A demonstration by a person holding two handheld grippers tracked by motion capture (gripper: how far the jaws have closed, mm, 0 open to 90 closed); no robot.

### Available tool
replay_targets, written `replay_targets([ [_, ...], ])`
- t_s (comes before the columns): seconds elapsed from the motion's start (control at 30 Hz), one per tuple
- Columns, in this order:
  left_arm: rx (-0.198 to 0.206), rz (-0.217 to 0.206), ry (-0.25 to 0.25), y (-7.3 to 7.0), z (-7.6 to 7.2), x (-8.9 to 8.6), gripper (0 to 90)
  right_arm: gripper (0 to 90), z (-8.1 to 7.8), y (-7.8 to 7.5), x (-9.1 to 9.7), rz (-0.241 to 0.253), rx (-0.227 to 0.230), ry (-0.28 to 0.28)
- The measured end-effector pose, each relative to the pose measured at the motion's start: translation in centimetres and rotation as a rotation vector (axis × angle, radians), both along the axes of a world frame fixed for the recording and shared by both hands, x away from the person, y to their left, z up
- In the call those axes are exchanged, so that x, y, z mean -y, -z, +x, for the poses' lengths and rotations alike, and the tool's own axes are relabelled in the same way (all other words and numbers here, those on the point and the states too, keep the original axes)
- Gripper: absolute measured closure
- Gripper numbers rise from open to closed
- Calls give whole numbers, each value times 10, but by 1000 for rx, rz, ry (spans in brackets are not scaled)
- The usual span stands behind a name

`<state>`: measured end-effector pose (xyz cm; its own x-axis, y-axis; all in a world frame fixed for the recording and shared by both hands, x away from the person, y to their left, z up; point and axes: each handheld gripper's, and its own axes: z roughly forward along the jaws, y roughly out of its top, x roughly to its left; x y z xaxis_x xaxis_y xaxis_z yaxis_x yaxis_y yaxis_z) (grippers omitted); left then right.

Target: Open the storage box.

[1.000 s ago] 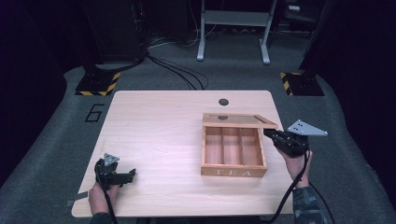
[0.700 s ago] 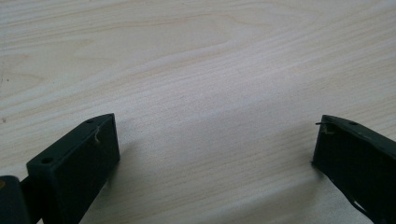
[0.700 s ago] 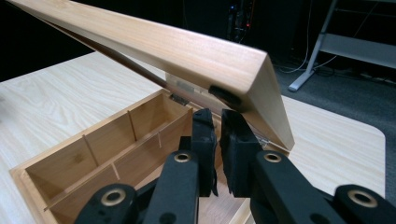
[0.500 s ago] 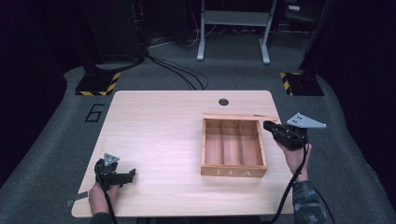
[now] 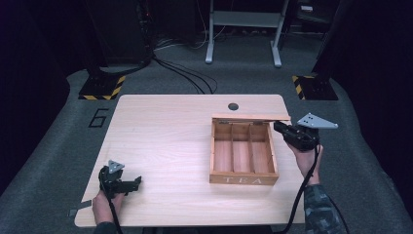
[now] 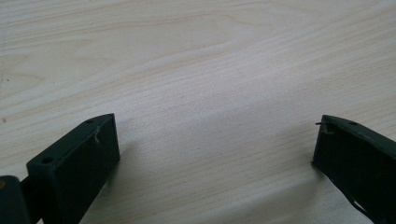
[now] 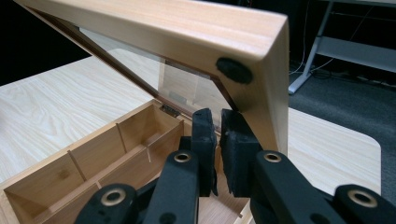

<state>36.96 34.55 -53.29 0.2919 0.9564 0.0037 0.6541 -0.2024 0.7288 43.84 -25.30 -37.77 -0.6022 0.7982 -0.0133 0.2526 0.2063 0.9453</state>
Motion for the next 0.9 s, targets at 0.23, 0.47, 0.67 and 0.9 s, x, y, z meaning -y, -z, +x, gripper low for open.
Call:
replay_targets([
  [0.23,0,0,0,0,0,0,3,836,6,-2,-1,-1,-3,4],
  [0.47,0,0,0,0,0,0,3,835,13,-5,-1,-2,1,6],
  [0.67,0,0,0,0,0,0,3,835,19,-8,-2,0,1,10],
  [0.9,0,0,0,0,0,0,3,834,24,-11,-2,7,-1,15],
])
